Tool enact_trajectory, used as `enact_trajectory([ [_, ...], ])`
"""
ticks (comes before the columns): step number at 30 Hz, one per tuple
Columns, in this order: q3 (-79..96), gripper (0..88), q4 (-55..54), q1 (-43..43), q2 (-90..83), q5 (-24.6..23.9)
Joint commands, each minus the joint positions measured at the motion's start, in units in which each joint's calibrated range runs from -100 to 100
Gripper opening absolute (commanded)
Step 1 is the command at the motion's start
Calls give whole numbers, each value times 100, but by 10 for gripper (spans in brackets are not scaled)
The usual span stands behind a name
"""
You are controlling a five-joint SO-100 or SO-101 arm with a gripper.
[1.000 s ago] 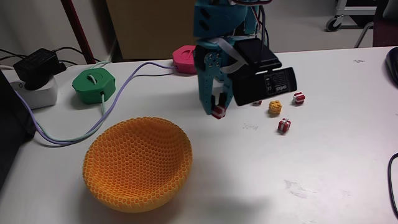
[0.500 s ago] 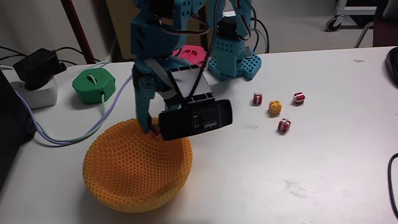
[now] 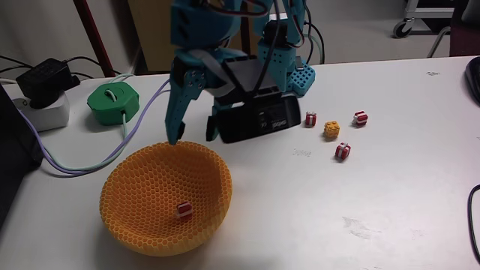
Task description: Place cube pieces into the yellow basket
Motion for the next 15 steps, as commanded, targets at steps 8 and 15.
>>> enact_trajectory([
  [8,3440,235,-94,-2565,-2751,-562],
  [15,4653,228,619,-4113,-3707,-1748],
])
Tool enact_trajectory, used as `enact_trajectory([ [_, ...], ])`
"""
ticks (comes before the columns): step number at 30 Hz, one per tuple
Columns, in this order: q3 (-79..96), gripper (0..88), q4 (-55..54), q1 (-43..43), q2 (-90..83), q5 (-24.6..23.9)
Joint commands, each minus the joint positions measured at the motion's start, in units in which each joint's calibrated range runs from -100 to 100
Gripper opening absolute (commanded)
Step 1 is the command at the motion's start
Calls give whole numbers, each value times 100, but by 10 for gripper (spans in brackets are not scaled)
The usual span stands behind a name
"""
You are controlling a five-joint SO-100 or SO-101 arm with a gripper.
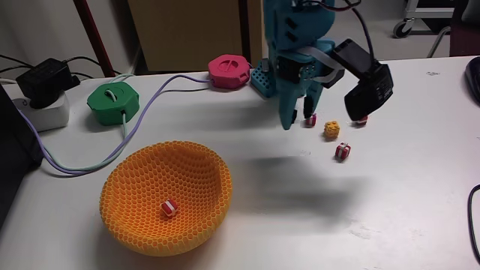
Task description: Place cube pieces into the yellow basket
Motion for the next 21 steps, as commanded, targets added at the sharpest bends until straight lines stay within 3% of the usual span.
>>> enact_trajectory([
  [1,140,231,245,-682,-411,-674],
  [5,237,234,228,-1334,-411,-1377],
  [10,429,241,254,-1697,-439,-1919],
  [21,1508,254,-250,-1809,-667,-2051],
])
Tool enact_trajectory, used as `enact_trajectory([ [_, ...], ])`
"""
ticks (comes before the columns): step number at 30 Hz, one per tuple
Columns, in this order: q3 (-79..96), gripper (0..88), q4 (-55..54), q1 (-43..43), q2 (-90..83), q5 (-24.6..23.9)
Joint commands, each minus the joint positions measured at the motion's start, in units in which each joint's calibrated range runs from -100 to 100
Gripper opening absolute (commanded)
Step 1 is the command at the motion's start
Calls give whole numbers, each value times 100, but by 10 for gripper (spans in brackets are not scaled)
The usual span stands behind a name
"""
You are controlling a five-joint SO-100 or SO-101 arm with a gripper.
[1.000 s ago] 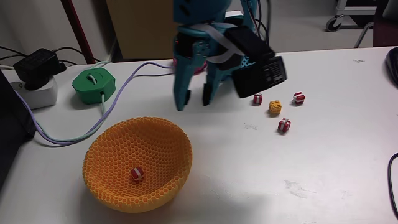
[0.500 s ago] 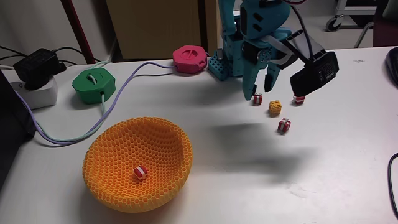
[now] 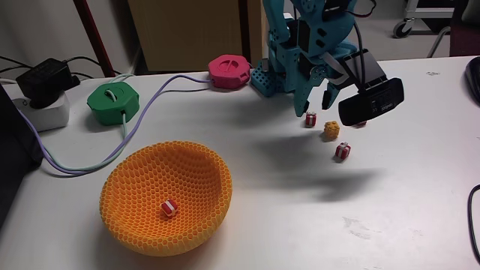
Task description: Place cube pieces into the yellow basket
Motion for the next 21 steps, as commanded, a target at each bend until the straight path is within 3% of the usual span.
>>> enact_trajectory([
  [1,215,256,-301,9,-136,-68],
  [12,1034,239,-961,317,-136,-54],
  [18,1245,139,-1265,643,-98,107],
  [21,1284,25,-1535,839,-69,230],
])
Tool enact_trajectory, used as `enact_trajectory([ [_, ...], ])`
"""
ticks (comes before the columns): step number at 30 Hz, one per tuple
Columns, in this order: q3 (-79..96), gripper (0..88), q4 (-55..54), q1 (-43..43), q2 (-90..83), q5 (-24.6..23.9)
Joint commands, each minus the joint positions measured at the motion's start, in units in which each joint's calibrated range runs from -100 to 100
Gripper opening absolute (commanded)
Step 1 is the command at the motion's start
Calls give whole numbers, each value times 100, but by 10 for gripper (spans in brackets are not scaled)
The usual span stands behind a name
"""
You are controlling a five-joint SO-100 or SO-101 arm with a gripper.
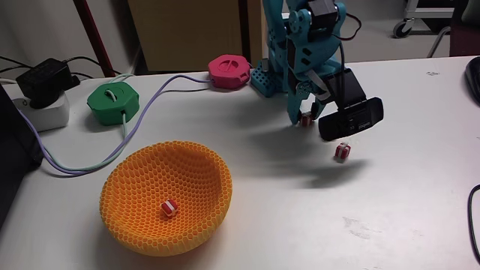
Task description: Place cube pieces into the yellow basket
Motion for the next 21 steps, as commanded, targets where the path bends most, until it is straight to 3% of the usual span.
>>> enact_trajectory([
  [1,-26,0,-302,170,-31,142],
  [6,-1471,0,107,478,320,303],
  [10,-3628,0,472,1484,679,825],
  [17,-5245,0,-1197,3441,2015,2227],
  [21,-5091,0,-1674,4196,2914,2618],
])
